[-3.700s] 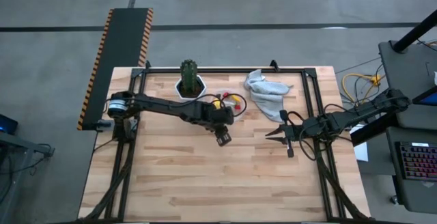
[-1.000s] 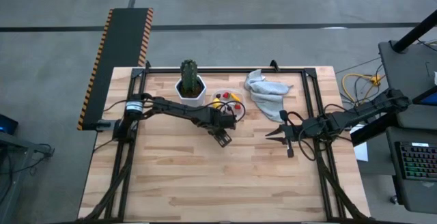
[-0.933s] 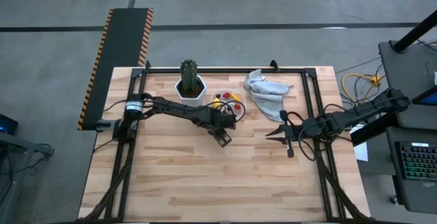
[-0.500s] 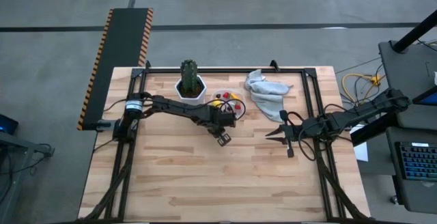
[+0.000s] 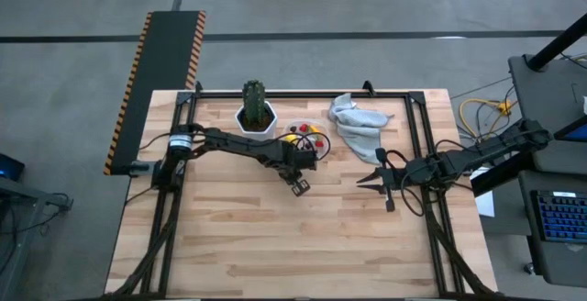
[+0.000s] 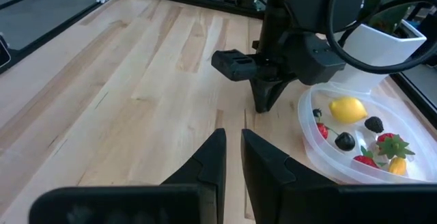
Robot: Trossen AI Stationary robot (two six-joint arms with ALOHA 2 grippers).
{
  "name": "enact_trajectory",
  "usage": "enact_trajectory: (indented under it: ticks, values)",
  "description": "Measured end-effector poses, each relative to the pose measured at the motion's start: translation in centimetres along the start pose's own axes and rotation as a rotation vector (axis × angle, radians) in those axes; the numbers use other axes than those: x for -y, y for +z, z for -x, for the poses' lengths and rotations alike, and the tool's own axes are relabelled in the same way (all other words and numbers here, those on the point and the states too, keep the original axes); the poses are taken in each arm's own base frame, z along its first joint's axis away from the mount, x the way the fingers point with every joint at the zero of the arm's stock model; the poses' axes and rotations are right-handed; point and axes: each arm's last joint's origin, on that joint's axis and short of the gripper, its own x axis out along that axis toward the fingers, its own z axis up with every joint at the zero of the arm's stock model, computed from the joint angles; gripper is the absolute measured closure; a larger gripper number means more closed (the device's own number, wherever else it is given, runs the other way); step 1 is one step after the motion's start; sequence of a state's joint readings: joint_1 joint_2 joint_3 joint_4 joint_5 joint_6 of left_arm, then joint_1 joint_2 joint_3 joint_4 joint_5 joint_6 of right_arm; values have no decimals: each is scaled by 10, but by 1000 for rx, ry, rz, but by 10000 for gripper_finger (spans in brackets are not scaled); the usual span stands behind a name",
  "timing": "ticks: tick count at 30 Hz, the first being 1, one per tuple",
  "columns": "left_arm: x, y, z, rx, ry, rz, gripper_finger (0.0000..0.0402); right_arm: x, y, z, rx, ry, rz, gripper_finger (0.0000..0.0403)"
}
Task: Pick and placing Produce into tupperware
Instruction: Put the blueberry into the transparent bin
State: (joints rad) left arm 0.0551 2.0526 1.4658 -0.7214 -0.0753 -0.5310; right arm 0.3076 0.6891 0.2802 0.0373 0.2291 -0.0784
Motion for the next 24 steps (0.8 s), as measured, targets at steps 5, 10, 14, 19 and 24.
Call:
enact_trajectory:
  ticks: [5, 10, 14, 19, 24]
  values:
    - [0, 1, 5, -8, 10, -15, 395, 0, 0, 0, 0, 0, 0, 364]
    - [0, 2, 7, -12, 16, -17, 401, 0, 0, 0, 0, 0, 0, 364]
    - [0, 2, 9, -12, 14, -18, 396, 0, 0, 0, 1, 0, 0, 364]
    - [0, 2, 10, -12, 12, -17, 395, 0, 0, 0, 1, 0, 0, 364]
    - [0, 2, 10, -12, 12, -19, 398, 0, 0, 0, 1, 0, 0, 364]
